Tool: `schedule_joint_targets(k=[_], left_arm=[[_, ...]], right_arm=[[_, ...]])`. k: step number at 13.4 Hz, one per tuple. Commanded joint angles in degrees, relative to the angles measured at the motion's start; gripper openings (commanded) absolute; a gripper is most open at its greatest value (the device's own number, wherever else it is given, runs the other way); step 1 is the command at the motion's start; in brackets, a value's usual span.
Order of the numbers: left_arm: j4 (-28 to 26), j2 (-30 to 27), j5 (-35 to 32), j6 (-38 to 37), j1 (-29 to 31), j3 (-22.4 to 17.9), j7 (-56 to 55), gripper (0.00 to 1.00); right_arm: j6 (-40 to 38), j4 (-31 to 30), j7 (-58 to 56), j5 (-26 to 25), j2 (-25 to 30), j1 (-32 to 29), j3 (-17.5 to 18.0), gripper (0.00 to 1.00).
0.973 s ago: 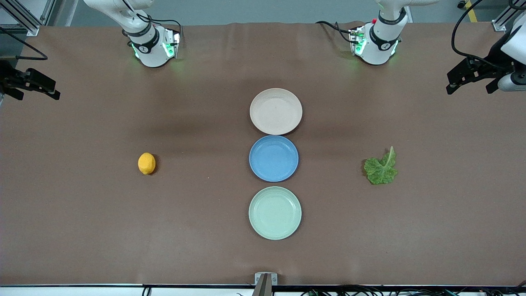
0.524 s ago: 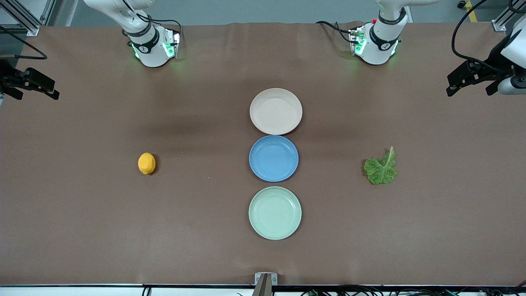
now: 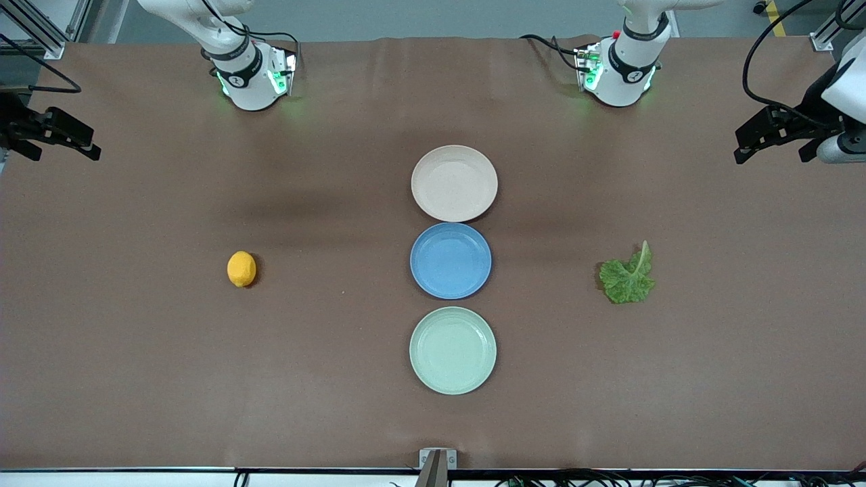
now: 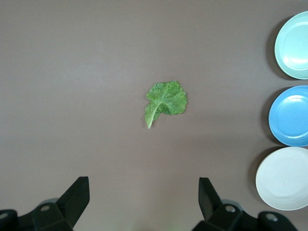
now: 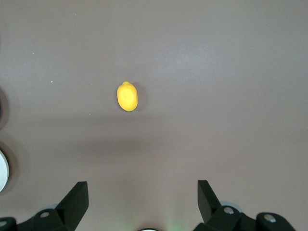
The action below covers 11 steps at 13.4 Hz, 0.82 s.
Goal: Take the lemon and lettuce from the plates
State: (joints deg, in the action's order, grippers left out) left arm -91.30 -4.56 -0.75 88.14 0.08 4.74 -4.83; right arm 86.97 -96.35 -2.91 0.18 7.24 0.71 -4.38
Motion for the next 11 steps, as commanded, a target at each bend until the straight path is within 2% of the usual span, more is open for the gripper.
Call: schedule_joint_targets(k=[1, 4, 11], left_arm=[[0.6, -0.27, -0.74, 0.1, 0.18, 0.09, 0.7, 1.0], [1.3, -0.01, -0.56, 0.1, 0.18, 0.09, 1.93, 1.0], [1.91, 0.08, -0.48, -0.16, 0.63, -0.09, 2.2, 1.0]], right_arm=[[0.83, -2.27, 0.27, 0.96, 2.08, -0.44, 0.07, 1.0], [0.65, -2.18, 0.18, 2.89, 2.08, -0.71, -0.19, 1.0], [0.48, -2.18, 0.01, 2.81, 1.9, -0.71, -0.19, 1.0]])
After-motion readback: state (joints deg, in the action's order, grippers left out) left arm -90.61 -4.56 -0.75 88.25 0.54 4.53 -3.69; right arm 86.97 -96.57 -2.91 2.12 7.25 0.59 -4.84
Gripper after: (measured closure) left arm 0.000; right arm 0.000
